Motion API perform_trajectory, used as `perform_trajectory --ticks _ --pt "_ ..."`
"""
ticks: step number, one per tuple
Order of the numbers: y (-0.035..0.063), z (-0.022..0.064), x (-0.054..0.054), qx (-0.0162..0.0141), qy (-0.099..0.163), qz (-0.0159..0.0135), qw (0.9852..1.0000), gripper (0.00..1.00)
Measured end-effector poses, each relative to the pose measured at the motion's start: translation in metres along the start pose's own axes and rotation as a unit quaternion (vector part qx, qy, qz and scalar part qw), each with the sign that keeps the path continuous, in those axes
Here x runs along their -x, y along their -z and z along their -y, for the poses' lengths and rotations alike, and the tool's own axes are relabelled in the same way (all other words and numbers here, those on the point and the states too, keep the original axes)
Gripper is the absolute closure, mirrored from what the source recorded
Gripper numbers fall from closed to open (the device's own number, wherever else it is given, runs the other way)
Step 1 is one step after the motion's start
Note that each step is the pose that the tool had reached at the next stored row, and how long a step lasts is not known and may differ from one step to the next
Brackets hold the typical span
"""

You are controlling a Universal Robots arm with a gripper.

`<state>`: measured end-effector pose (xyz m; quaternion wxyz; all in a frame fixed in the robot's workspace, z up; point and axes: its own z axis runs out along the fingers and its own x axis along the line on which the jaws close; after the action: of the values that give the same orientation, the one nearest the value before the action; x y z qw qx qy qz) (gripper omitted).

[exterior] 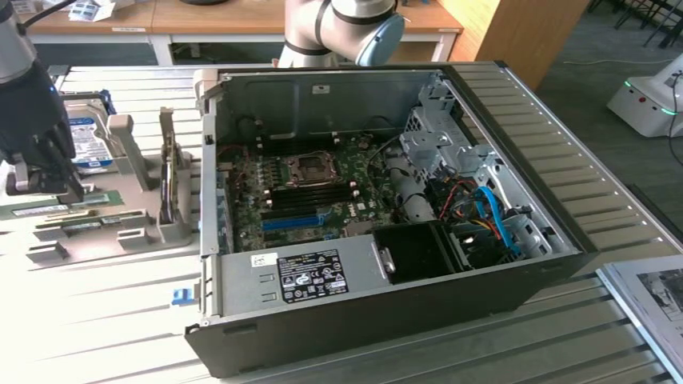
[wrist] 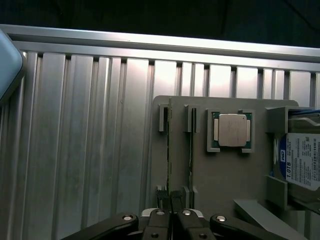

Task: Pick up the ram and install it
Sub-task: 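Pick up the ram and move it above insertion slot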

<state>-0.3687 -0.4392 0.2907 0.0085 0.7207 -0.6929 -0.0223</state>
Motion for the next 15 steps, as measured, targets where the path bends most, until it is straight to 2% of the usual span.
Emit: perform_trajectory --ticks 15 --pt "0.0175 -0.0006 0.0 0.0 0.0 0.0 1.0 0.88"
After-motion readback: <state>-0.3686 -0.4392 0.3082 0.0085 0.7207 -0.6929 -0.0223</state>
